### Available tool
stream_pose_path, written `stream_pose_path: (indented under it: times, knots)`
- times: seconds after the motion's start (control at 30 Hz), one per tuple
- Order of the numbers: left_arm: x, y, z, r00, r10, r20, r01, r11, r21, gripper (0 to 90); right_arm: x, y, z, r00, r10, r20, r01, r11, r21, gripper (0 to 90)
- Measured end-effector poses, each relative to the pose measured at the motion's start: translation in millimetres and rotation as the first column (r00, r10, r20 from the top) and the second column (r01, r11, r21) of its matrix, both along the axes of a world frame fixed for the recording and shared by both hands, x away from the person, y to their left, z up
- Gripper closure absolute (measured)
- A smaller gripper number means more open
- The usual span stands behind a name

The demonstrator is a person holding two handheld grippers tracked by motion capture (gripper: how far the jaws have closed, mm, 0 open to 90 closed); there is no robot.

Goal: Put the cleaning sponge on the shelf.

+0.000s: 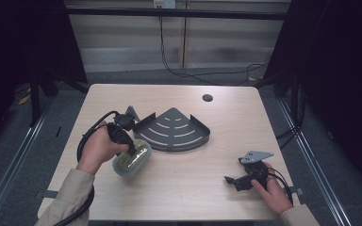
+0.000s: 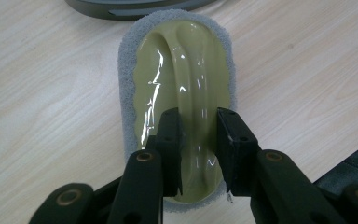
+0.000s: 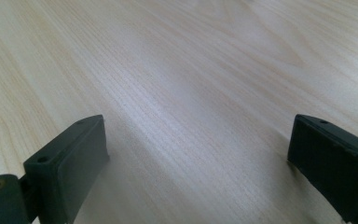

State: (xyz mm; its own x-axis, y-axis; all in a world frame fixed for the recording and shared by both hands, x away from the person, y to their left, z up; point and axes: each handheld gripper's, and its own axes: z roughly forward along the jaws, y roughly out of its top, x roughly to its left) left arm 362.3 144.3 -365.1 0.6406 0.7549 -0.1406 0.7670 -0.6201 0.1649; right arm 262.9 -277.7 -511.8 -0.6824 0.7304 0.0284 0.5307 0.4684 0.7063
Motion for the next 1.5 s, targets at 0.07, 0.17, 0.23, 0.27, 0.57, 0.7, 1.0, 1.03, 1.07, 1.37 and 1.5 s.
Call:
stream_pose_path:
  times: [0.07, 0.17, 0.23, 0.27, 0.57, 0.7, 1.0, 1.03, 1.07, 1.37, 1.5]
  knots:
    - [0.7, -0.8, 1.9, 1.0000, -0.001, 0.001, 0.001, 1.0000, 0.003, 71.5, 0.0, 0.0, 0.0, 1.0000, 0.000, 0.000, 0.000, 1.000, 0.000, 4.1]
    - [2.6, -3.1, 6.9, 1.0000, -0.001, 0.004, 0.001, 1.0000, 0.006, 71.6, -0.1, 0.1, 0.0, 1.0000, -0.002, -0.001, 0.002, 1.000, 0.001, 4.1]
    - [3.6, -3.7, 8.6, 1.0000, -0.005, 0.003, 0.005, 1.0000, 0.008, 71.5, 0.0, 0.1, 0.0, 1.0000, -0.002, 0.000, 0.002, 1.000, 0.001, 4.2]
    - [4.0, -4.1, 9.7, 1.0000, -0.004, 0.005, 0.004, 1.0000, 0.008, 71.5, 0.0, 0.1, 0.0, 1.0000, -0.002, 0.000, 0.002, 1.000, 0.001, 4.1]
    - [10.1, -5.0, 19.6, 0.9999, -0.002, 0.014, 0.002, 1.0000, -0.001, 71.6, 0.2, 0.0, -0.1, 1.0000, 0.000, 0.003, 0.000, 1.000, 0.001, 4.2]
    - [13.3, -5.5, 23.5, 0.9998, 0.004, 0.020, -0.004, 1.0000, -0.006, 71.6, 0.2, 0.0, -0.1, 1.0000, 0.000, 0.003, 0.000, 1.000, 0.001, 4.2]
    - [19.9, -8.3, 29.2, 0.9994, 0.015, 0.032, -0.014, 0.9997, -0.021, 71.6, 0.2, 0.1, -0.1, 1.0000, 0.000, 0.003, 0.000, 1.000, 0.001, 4.2]
    - [21.0, -9.0, 29.9, 0.9993, 0.016, 0.033, -0.015, 0.9996, -0.023, 71.6, 0.2, 0.0, -0.1, 1.0000, 0.000, 0.003, 0.000, 1.000, 0.001, 4.2]
    - [22.5, -10.5, 30.7, 0.9993, 0.015, 0.034, -0.014, 0.9997, -0.021, 71.6, 0.2, 0.1, -0.1, 1.0000, -0.001, 0.002, 0.001, 1.000, 0.001, 4.1]
    - [31.3, -16.7, 33.6, 0.9993, 0.010, 0.037, -0.009, 0.9994, -0.034, 71.6, 0.2, 0.0, -0.1, 1.0000, 0.000, 0.003, 0.000, 1.000, 0.001, 4.2]
    - [34.8, -20.3, 34.5, 0.9993, 0.009, 0.036, -0.008, 0.9990, -0.044, 71.6, 0.2, 0.0, -0.1, 1.0000, 0.000, 0.003, 0.000, 1.000, 0.001, 4.2]
